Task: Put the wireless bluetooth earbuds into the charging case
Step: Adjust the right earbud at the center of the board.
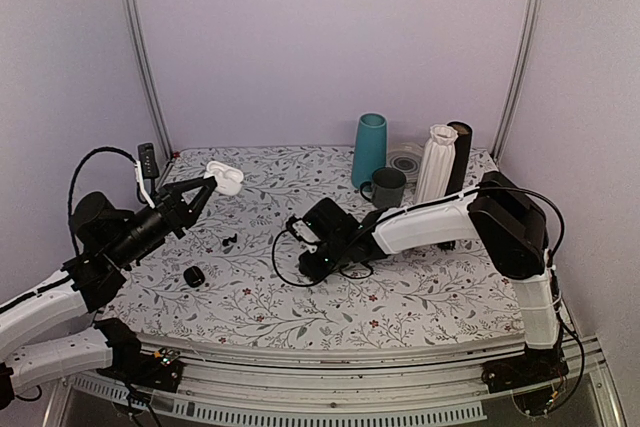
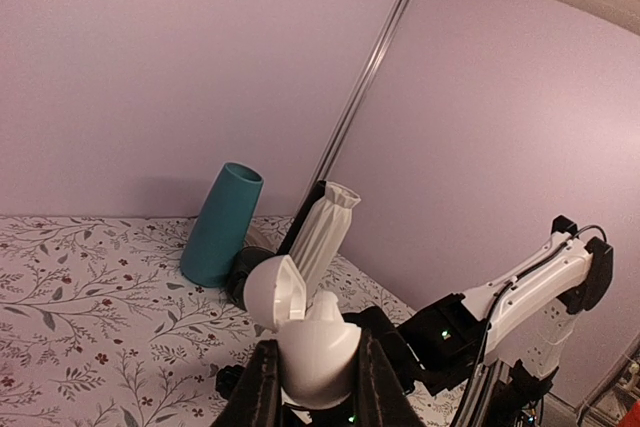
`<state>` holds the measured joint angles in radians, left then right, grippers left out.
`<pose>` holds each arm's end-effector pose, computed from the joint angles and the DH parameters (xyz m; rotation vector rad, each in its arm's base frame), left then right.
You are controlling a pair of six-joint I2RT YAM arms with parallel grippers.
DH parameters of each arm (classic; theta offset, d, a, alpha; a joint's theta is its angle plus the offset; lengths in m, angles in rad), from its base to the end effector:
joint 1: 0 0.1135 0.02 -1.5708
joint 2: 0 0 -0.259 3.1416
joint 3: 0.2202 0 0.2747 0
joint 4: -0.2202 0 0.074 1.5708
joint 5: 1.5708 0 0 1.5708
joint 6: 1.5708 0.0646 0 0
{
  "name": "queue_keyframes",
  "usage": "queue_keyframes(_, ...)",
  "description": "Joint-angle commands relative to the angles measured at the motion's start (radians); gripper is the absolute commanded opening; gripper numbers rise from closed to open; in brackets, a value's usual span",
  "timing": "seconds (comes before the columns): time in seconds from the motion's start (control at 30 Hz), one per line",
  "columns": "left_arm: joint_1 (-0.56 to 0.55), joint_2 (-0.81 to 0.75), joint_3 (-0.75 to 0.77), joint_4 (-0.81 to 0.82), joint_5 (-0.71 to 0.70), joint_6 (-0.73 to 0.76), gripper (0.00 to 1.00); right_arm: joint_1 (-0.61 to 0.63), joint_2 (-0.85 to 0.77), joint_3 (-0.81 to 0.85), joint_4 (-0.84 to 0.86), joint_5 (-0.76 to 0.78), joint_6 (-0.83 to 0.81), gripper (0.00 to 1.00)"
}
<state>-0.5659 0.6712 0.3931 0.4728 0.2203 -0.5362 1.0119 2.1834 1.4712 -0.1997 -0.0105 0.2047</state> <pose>0.1831 -0.1330 0.2852 0.2170 1.4497 -1.0622 0.2624 0.4208 0.0861 -1.0094 2.3521 0.5111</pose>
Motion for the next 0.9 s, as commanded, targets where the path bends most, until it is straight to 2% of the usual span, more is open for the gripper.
queue_keyframes(0.0,0.018,-0.012,-0.006,0.006,0.004,-0.005,0.00,-0.009,0.023,0.030,-0.048,-0.006,-0.003,0.21)
queue_keyframes(0.2,0.018,-0.010,-0.006,0.006,0.004,-0.006,0.00,-0.009,0.011,0.016,-0.088,0.008,0.033,0.20)
queue_keyframes(0.3,0.020,-0.008,-0.007,0.007,0.005,-0.007,0.00,-0.009,-0.001,0.000,-0.106,0.002,0.059,0.15)
queue_keyframes(0.87,0.020,-0.003,-0.011,0.020,0.015,-0.014,0.00,-0.007,-0.078,-0.045,-0.232,-0.044,0.230,0.13)
